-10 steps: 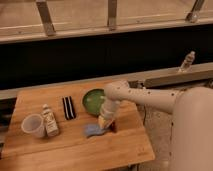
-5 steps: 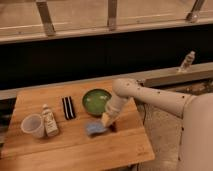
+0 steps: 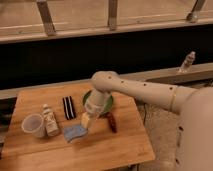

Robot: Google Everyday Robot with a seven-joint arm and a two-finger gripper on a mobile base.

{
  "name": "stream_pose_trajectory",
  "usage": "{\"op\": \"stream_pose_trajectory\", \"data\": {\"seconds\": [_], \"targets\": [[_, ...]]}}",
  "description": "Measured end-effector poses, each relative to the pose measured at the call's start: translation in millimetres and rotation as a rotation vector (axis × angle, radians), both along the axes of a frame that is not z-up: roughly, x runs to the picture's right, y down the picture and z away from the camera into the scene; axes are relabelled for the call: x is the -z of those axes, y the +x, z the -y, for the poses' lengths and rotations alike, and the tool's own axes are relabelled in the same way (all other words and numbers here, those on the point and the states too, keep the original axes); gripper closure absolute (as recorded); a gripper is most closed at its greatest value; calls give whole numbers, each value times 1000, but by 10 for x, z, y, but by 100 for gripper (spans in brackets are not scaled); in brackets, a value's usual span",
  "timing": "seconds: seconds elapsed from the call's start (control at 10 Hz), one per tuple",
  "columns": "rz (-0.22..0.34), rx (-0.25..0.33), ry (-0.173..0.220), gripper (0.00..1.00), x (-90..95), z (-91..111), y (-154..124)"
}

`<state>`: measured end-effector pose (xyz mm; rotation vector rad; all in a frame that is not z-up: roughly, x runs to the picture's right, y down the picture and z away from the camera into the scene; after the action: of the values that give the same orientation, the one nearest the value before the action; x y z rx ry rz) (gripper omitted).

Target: Wipe the white sponge on the table

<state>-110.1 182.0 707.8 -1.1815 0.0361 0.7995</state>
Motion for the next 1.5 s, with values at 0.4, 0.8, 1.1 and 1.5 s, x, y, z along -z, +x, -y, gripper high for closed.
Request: {"op": "stream_pose_trajectory", "data": {"seconds": [0.4,0.8,1.1,1.5], "targets": [[44,143,19,100,129,-543,-508],[-47,153,23,100,21,-713,-345],[-147,137,19,100,-370,-471,54],[-251,119,2,100,-1058,31,465]]}}
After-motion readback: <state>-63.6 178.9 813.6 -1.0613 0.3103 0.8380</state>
